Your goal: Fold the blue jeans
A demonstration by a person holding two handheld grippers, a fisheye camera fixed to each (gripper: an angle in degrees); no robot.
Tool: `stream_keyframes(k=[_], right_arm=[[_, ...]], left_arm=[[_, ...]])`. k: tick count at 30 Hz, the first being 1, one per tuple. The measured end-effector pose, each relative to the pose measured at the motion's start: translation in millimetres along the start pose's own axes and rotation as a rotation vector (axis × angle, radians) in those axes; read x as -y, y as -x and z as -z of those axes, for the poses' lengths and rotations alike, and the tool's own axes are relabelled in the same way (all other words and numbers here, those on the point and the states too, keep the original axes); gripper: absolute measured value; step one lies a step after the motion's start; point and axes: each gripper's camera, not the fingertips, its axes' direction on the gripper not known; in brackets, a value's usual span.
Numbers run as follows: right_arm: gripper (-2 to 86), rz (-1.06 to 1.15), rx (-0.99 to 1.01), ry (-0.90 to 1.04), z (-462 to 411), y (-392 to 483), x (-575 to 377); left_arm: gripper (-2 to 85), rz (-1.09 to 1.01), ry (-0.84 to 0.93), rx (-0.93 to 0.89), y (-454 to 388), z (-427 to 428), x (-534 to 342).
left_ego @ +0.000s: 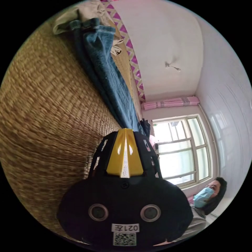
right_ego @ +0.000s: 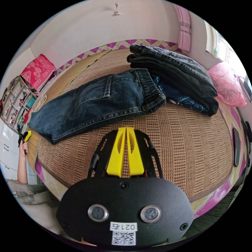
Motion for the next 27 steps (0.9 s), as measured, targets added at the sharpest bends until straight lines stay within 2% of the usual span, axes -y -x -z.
stream_keyframes(k=[6,27], right_arm=[[-0.6,0.006,-0.013,0.000,1,2,-3],[-0.6,0.026,-0.059,-0.001,6,17,-12]], left_arm=[[-0.9,0.053,-0.001,-0.120,23,8,11],[-0.9,0.050,0.008,-0.121,37,16,36]])
